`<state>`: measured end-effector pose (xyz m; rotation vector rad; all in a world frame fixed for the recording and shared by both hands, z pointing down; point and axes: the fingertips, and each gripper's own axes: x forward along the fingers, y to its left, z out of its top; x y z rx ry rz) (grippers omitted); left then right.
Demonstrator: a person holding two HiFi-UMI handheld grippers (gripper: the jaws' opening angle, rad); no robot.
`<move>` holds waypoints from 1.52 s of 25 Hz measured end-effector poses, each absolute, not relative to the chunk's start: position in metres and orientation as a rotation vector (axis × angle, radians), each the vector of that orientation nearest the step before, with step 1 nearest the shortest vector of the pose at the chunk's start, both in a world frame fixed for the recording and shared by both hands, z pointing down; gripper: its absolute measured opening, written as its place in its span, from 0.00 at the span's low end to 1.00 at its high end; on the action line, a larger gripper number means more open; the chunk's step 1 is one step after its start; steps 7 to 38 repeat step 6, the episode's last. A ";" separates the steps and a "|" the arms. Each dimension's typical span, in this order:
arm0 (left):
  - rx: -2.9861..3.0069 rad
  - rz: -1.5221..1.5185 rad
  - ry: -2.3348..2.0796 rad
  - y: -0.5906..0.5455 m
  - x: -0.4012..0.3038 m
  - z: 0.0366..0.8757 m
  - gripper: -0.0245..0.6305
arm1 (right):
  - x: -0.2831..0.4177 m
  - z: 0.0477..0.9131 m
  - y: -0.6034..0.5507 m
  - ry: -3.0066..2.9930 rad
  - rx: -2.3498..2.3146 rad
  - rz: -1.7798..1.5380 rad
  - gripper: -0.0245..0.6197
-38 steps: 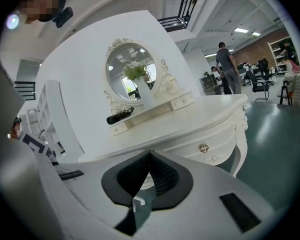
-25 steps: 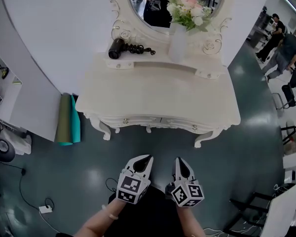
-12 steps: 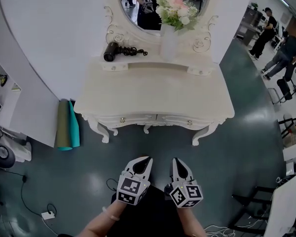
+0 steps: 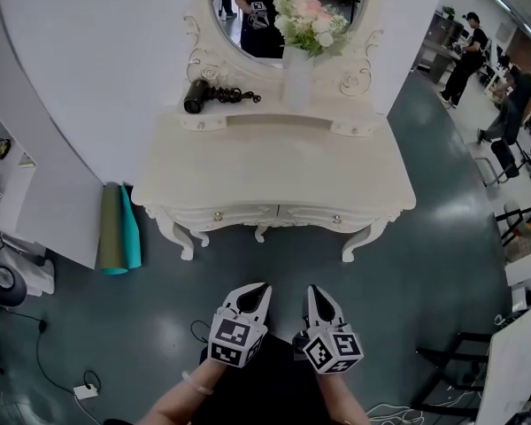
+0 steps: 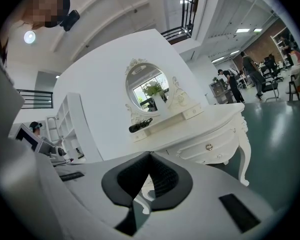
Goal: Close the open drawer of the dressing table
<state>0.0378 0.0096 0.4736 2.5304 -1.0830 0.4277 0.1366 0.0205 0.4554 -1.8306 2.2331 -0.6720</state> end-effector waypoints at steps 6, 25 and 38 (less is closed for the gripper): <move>2.520 0.426 -1.084 0.012 0.033 0.475 0.07 | 0.133 0.453 0.023 2.231 -1.830 -0.661 0.08; 2.520 0.426 -1.084 0.012 0.033 0.475 0.07 | 0.133 0.453 0.023 2.231 -1.830 -0.661 0.08; 2.520 0.426 -1.084 0.012 0.033 0.475 0.07 | 0.133 0.453 0.023 2.231 -1.830 -0.661 0.08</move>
